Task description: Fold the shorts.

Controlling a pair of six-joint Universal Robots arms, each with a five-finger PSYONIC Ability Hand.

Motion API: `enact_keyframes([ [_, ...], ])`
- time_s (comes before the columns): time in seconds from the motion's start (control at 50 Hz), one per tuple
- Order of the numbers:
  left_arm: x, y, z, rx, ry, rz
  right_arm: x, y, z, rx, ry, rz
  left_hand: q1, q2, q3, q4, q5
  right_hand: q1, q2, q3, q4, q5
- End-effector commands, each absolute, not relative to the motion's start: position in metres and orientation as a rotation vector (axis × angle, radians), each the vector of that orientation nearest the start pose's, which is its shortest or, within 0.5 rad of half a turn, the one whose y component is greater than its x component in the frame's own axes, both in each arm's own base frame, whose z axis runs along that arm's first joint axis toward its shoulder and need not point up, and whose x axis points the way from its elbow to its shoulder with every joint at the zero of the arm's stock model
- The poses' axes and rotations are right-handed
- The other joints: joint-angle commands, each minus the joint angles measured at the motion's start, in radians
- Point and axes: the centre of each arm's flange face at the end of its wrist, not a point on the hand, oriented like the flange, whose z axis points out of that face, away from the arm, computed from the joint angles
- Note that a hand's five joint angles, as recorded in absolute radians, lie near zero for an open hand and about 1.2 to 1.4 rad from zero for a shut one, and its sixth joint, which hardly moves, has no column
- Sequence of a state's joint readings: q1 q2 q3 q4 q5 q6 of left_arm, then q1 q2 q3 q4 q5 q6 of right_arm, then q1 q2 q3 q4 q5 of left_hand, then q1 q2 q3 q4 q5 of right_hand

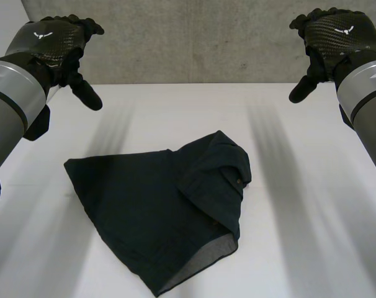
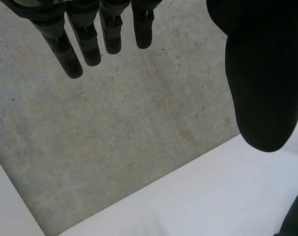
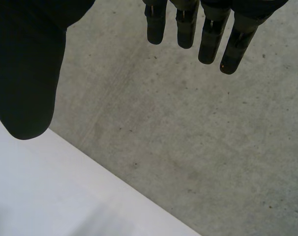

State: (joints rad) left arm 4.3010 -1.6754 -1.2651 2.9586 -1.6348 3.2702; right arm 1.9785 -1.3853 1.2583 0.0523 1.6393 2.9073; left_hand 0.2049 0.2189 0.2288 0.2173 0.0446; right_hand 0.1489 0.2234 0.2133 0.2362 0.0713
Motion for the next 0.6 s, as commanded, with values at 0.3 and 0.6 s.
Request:
enact_keyframes([
  [0.3,-0.243,-0.243,0.35,0.514,2.244,-2.343,0.275,-0.252,0.297,-1.105,2.073,-1.923,0.006,-0.008,-0.018,-0.007,-0.009,0.026,-0.049,-0.039,-0.062,-0.071],
  [0.6,-0.245,-0.246,0.335,0.506,2.234,-2.338,0.358,-0.208,0.176,-1.669,1.55,-1.903,0.006,-0.008,-0.018,-0.007,-0.009,0.026,-0.049,-0.039,-0.062,-0.071],
])
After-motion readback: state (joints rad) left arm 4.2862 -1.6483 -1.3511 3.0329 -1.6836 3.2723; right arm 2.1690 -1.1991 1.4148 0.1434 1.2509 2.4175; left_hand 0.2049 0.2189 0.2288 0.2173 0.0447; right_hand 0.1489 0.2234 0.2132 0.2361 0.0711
